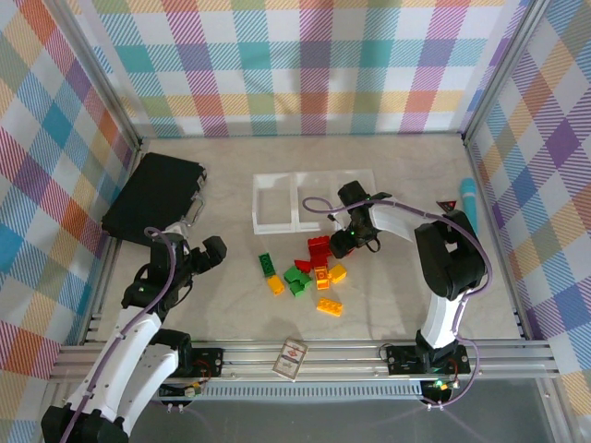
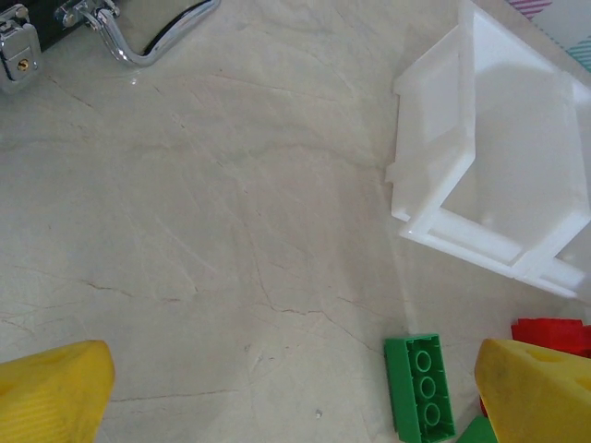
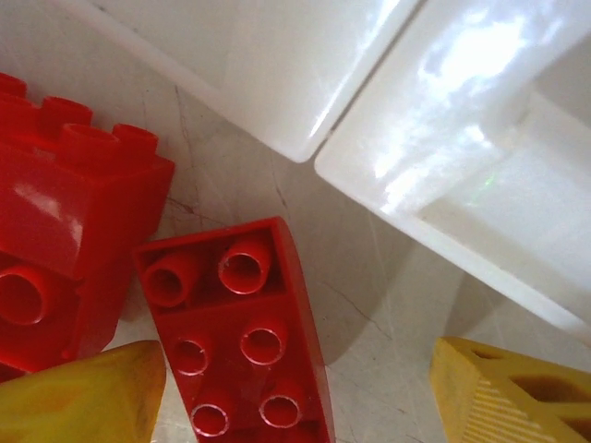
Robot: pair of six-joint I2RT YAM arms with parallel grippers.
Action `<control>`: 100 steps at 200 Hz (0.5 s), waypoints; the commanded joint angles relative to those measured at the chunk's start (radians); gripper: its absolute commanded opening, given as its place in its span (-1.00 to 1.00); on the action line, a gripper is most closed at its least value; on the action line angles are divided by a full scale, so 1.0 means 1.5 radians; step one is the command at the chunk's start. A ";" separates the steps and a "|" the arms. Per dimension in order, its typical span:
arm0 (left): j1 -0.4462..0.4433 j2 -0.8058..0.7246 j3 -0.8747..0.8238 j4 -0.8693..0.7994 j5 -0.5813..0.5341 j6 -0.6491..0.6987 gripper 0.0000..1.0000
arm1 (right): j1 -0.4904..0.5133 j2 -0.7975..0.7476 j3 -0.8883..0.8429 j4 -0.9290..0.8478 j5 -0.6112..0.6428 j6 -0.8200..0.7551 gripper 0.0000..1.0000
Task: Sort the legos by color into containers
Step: Pick up the lego from the center of the table.
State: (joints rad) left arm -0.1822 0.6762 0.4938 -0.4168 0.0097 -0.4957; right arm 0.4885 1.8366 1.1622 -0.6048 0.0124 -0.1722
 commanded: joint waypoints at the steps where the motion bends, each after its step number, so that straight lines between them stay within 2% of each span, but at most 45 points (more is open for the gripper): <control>1: -0.004 -0.007 -0.015 -0.009 0.001 0.015 0.99 | 0.007 0.016 0.016 -0.011 0.006 -0.009 0.48; 100: -0.003 -0.030 -0.038 -0.009 0.004 -0.001 0.99 | 0.030 0.033 0.031 -0.018 0.017 0.016 0.33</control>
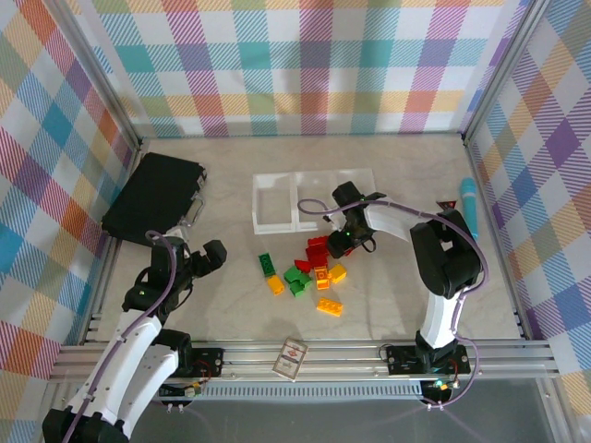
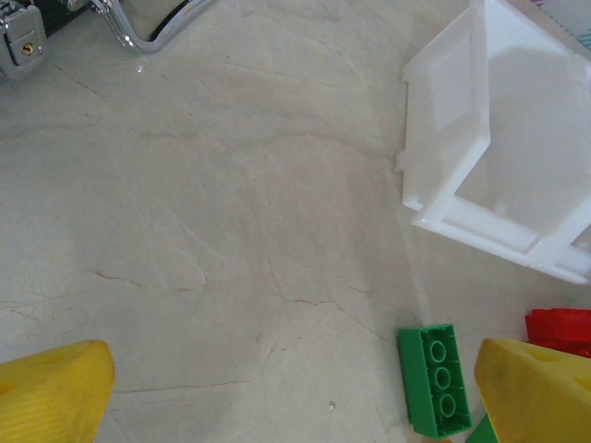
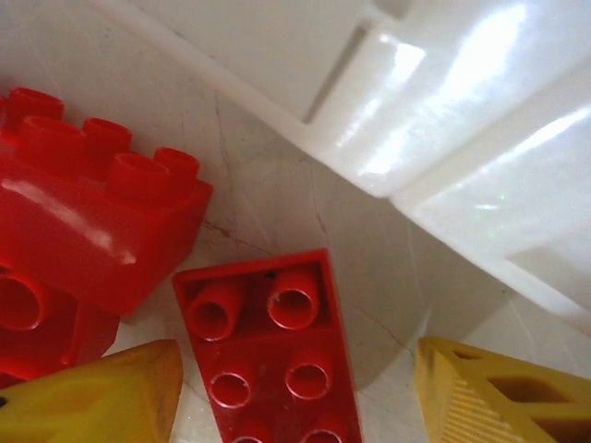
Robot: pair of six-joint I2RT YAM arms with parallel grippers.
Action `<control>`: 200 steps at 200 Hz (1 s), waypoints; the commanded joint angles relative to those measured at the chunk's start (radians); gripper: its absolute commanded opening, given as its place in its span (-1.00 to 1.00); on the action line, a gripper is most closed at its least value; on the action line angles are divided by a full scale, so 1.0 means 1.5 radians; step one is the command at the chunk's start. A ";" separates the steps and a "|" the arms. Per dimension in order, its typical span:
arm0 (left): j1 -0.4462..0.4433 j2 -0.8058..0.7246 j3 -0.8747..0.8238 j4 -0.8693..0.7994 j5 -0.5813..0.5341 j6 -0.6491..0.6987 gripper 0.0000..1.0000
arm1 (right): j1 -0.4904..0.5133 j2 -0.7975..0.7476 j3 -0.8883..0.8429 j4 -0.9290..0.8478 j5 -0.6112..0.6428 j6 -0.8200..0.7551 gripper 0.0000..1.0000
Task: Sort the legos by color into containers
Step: Pick up the lego from the center of the table.
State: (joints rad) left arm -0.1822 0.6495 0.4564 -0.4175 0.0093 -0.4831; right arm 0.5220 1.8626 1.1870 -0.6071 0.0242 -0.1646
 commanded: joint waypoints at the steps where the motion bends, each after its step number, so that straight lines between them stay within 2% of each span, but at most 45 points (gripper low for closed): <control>1: -0.003 -0.012 -0.014 -0.009 0.004 -0.009 0.99 | 0.008 0.017 0.015 -0.017 0.010 0.011 0.33; 31: -0.003 -0.020 -0.021 -0.011 0.001 -0.010 0.99 | 0.016 0.022 0.014 -0.018 0.020 0.013 0.32; 90: -0.004 -0.022 -0.023 -0.011 0.003 -0.010 0.99 | 0.021 -0.005 -0.007 -0.037 0.047 0.022 -0.11; 148: -0.004 -0.027 -0.036 0.011 0.005 -0.023 0.99 | 0.024 -0.128 -0.026 -0.076 0.057 0.064 -0.43; 176: -0.003 -0.027 -0.036 0.013 0.007 -0.032 0.99 | 0.024 -0.170 0.011 -0.094 0.081 0.085 -0.47; 200: -0.003 -0.027 -0.033 0.007 0.010 -0.032 0.99 | 0.013 -0.168 0.075 -0.106 0.111 0.100 -0.45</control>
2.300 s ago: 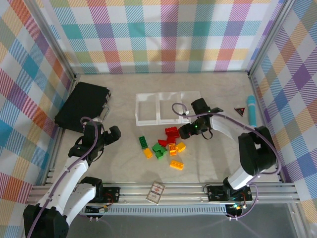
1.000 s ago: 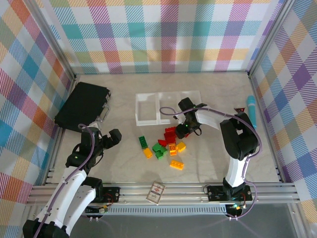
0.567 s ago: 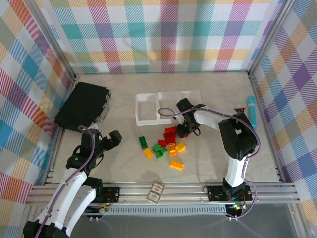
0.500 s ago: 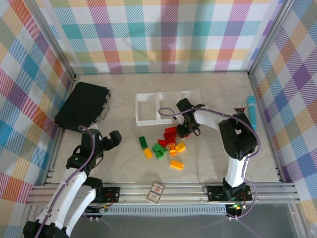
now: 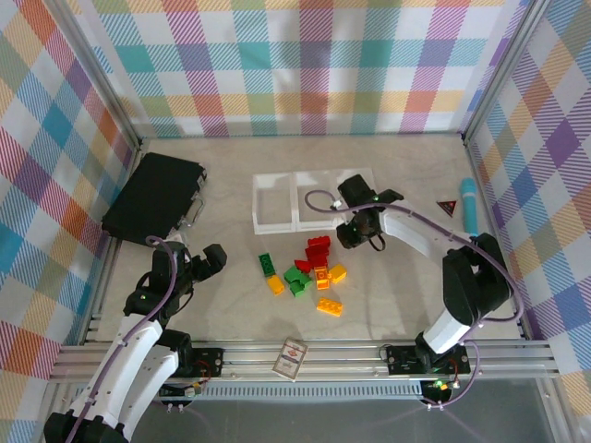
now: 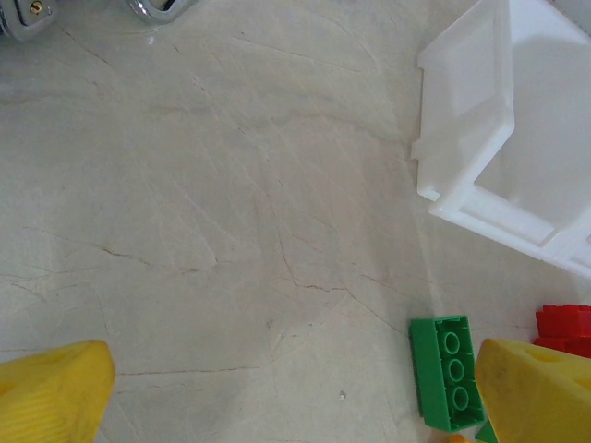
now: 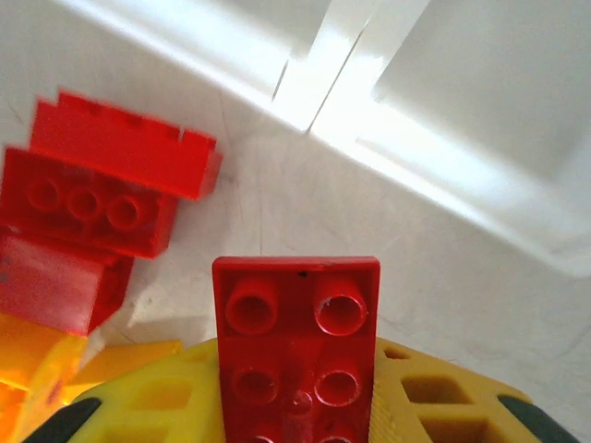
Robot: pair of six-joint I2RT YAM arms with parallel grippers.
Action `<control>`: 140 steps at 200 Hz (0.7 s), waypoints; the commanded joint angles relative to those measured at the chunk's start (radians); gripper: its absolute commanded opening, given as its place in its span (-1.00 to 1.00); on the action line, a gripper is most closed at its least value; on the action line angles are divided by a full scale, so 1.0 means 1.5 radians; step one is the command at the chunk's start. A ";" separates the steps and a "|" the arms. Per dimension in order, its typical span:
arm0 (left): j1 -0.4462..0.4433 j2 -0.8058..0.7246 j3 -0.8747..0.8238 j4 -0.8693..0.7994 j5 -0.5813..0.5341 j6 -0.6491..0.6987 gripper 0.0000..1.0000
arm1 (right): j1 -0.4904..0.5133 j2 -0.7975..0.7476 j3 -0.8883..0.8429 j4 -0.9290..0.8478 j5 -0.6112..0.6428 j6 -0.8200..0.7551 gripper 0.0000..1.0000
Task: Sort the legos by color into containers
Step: Pick up the lego from the center of the table, then place the lego in the container.
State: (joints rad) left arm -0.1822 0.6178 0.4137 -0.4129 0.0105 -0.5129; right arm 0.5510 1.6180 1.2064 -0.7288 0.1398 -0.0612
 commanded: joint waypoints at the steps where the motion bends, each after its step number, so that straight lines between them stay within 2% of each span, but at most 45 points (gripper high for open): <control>1: -0.003 -0.005 -0.004 0.004 0.009 -0.012 0.99 | -0.007 -0.004 0.065 -0.025 0.035 0.031 -0.45; 59: -0.003 -0.007 -0.009 -0.015 0.019 -0.057 1.00 | -0.082 0.136 0.244 -0.034 0.049 0.062 -0.47; 93: -0.004 -0.030 -0.020 -0.028 0.026 -0.062 1.00 | -0.113 0.199 0.302 -0.027 0.013 0.059 -0.45; 140: -0.003 -0.052 -0.005 -0.045 -0.002 -0.060 1.00 | -0.134 0.265 0.356 -0.036 -0.016 0.047 -0.38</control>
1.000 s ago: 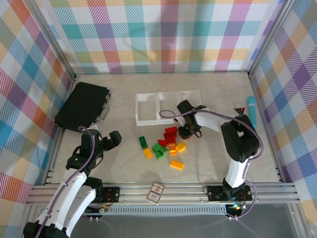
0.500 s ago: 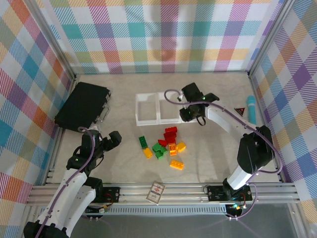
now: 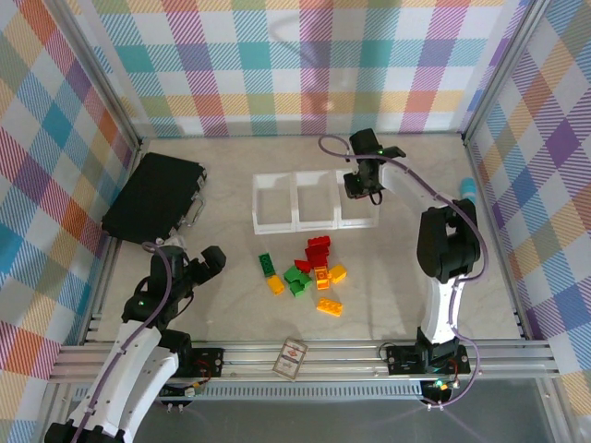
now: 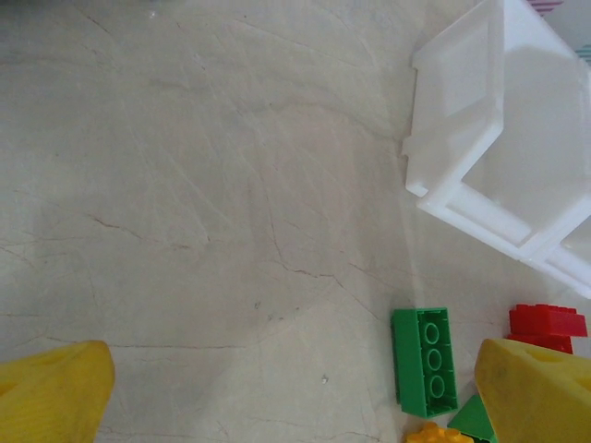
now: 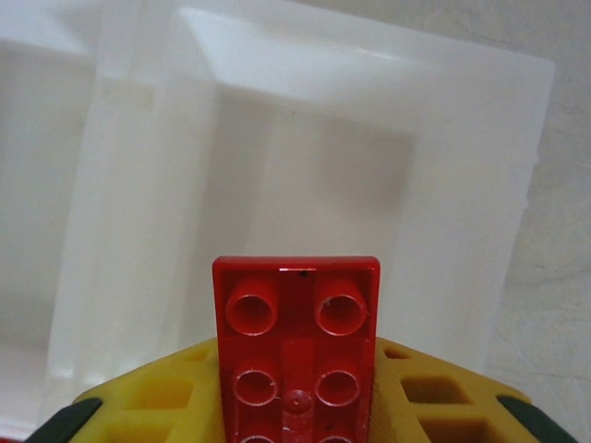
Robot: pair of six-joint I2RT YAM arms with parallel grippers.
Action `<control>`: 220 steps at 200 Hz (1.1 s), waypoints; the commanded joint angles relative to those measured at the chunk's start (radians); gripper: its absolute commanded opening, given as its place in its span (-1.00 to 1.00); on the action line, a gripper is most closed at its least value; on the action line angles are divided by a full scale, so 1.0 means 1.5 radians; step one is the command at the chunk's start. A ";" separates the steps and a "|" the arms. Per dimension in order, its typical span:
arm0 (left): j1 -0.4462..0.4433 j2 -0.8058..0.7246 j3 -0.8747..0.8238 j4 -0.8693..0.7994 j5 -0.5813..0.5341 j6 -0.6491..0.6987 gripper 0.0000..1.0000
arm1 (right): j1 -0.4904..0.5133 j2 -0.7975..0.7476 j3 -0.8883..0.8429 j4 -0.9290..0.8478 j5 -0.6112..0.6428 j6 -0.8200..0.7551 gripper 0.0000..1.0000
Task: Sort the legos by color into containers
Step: Place the lego in the container.
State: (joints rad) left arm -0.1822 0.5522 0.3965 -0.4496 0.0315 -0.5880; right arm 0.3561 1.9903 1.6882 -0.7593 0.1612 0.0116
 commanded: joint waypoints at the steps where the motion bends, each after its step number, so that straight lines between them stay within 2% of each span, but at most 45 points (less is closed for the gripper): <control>1: -0.003 -0.008 0.007 -0.020 -0.016 -0.011 1.00 | -0.005 0.018 0.035 -0.016 -0.031 -0.003 -0.38; 116: -0.003 -0.006 0.005 -0.016 -0.041 -0.029 0.99 | -0.010 0.071 0.058 -0.026 -0.043 -0.003 -0.32; 190: -0.003 -0.011 0.015 -0.057 -0.048 -0.022 0.99 | -0.010 0.058 0.053 -0.022 -0.040 0.001 -0.03; 220: -0.004 -0.008 0.025 -0.060 -0.039 -0.022 0.99 | -0.010 0.039 0.054 -0.031 -0.043 0.008 -0.03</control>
State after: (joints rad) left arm -0.1822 0.5457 0.3969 -0.5102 -0.0273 -0.6167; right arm 0.3458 2.0853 1.7451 -0.7803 0.1112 0.0120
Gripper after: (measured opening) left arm 0.997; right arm 0.487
